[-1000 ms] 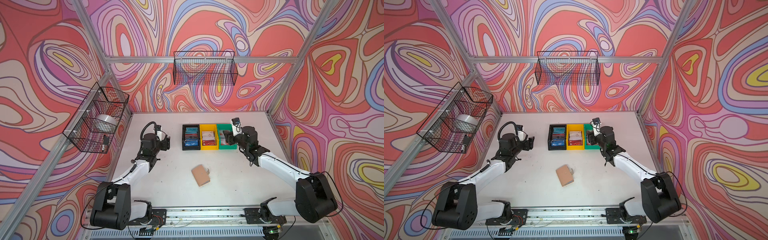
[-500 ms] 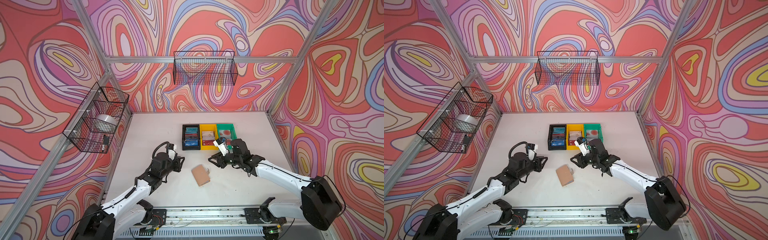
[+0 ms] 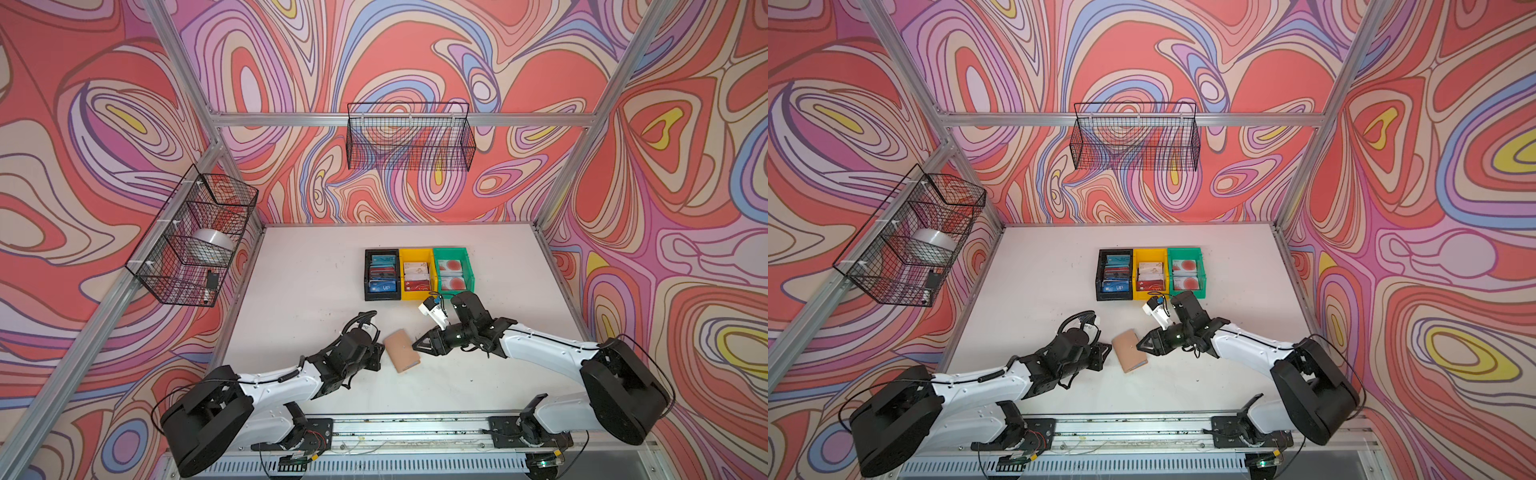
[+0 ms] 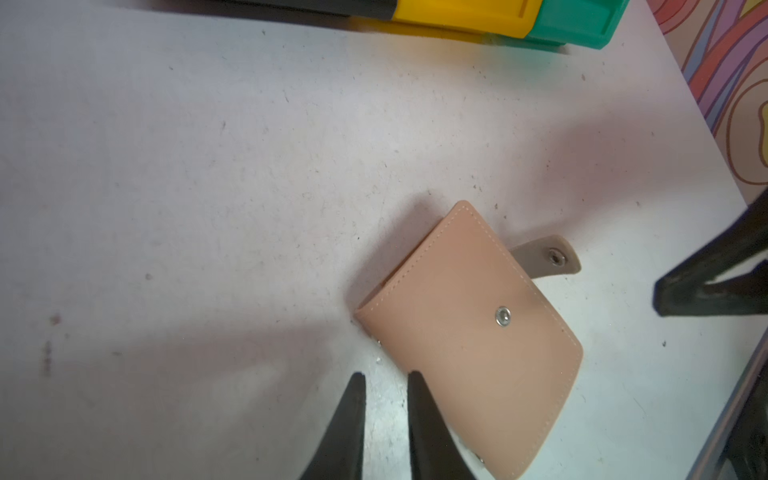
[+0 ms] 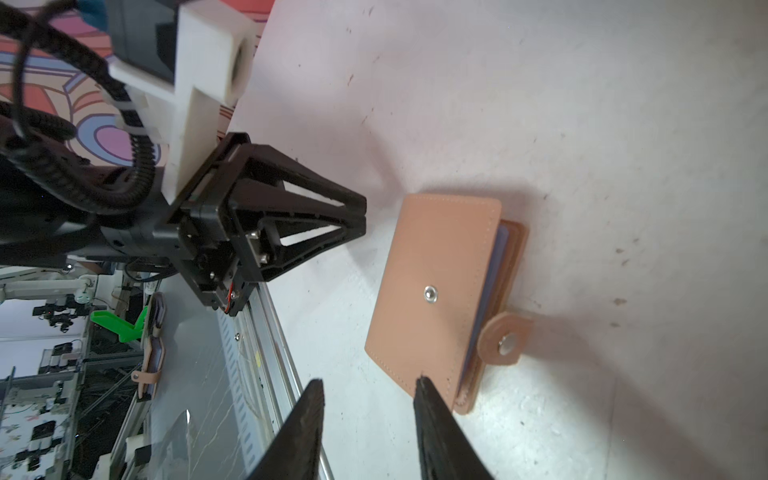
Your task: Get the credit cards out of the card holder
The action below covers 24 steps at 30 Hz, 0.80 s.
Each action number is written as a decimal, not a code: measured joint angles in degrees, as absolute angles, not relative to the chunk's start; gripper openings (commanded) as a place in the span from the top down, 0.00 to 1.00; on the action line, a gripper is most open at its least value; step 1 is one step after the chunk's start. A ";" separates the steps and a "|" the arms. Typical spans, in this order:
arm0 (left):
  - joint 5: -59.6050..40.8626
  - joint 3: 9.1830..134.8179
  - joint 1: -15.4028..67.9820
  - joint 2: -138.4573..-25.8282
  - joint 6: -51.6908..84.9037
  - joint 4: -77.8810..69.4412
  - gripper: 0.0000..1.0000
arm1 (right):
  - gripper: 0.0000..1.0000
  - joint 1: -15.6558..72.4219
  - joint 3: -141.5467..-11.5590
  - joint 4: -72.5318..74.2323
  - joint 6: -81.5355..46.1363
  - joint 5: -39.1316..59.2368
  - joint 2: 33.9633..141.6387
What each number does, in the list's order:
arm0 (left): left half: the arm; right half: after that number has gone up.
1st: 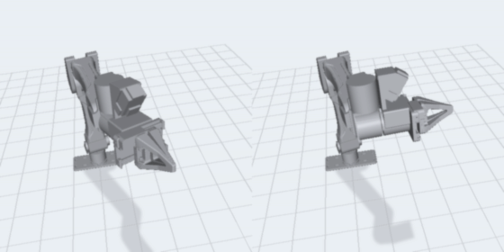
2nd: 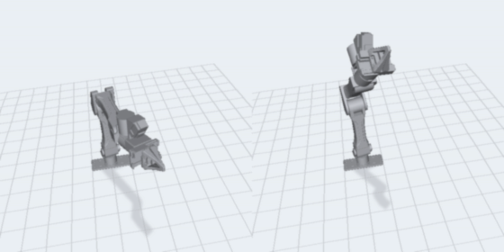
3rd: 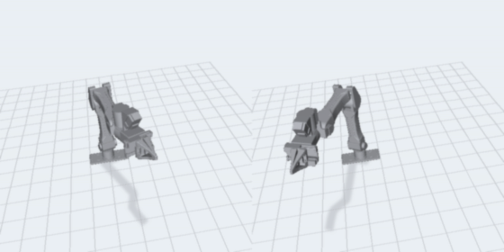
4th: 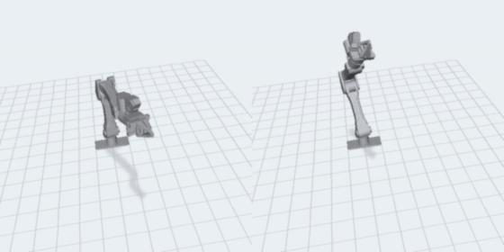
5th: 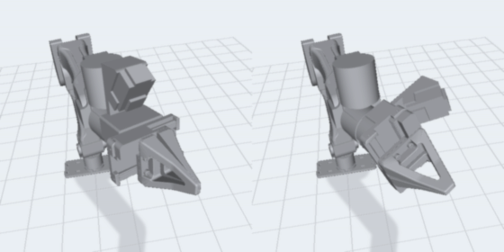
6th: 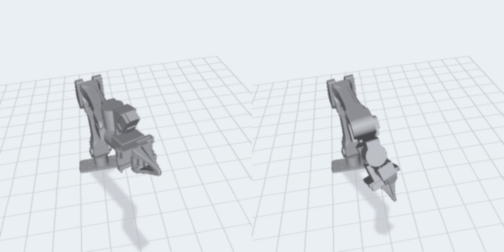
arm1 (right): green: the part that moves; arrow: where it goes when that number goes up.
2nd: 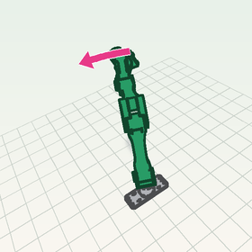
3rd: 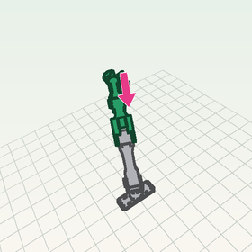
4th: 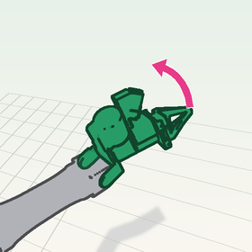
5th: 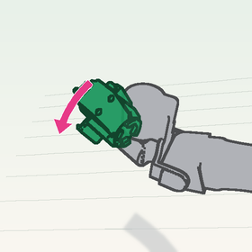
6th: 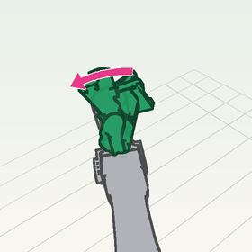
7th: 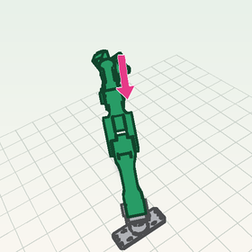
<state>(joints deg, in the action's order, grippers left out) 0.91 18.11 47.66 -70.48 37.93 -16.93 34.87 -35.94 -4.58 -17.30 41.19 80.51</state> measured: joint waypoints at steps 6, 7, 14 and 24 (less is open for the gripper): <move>-0.16 18.04 48.80 -72.99 40.88 -20.99 0.81 | 0.61 35.07 -35.44 -4.82 -18.26 41.67 82.65; -0.16 17.98 49.01 -72.99 41.21 -21.34 0.81 | 0.61 35.07 -35.44 -4.82 -18.35 41.76 83.18; -0.12 17.91 49.71 -74.41 42.24 -21.65 0.82 | 0.62 35.14 -35.53 -4.78 -18.76 42.48 88.97; -0.08 17.85 50.33 -76.64 43.72 -22.04 0.83 | 0.62 35.31 -36.60 -4.99 -18.72 42.65 90.85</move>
<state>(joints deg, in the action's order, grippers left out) -0.08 17.85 50.33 -76.64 43.72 -22.04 35.31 -36.60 -4.99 -18.72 42.65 90.85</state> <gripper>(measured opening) 0.174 0.376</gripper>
